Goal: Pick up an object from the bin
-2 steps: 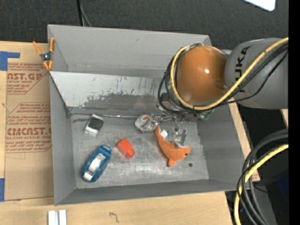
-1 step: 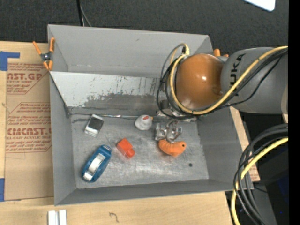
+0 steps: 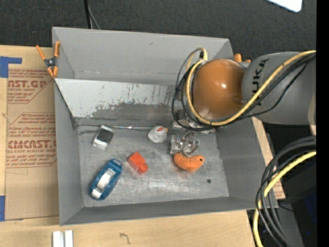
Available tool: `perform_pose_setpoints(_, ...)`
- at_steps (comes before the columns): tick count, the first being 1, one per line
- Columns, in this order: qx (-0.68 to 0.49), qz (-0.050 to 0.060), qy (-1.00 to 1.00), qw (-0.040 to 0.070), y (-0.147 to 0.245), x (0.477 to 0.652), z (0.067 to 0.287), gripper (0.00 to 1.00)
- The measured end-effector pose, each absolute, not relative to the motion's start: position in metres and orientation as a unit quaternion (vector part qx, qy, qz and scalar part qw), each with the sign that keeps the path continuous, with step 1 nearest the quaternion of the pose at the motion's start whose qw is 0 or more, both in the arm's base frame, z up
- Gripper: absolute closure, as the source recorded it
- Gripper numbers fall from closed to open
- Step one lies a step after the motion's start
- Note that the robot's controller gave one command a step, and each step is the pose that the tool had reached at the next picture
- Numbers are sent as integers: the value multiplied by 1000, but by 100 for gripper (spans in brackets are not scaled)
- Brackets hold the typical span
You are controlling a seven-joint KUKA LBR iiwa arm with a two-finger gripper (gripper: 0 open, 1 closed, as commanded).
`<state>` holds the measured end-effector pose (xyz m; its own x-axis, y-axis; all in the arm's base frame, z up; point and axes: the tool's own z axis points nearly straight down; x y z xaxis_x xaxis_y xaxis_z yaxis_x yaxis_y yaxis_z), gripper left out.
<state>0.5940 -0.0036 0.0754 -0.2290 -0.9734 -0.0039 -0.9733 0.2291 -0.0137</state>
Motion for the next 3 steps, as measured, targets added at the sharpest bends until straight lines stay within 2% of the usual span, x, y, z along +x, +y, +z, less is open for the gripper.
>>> perform_pose_setpoints(1, -639, -5, 769, 5, 19, 577, 75, 100)
perform_pose_setpoints(2, -642, 0, 766, 5, 11, 582, 73, 100)
perform_pose_setpoints(3, -666, 0, 746, 5, -22, 577, 72, 100)
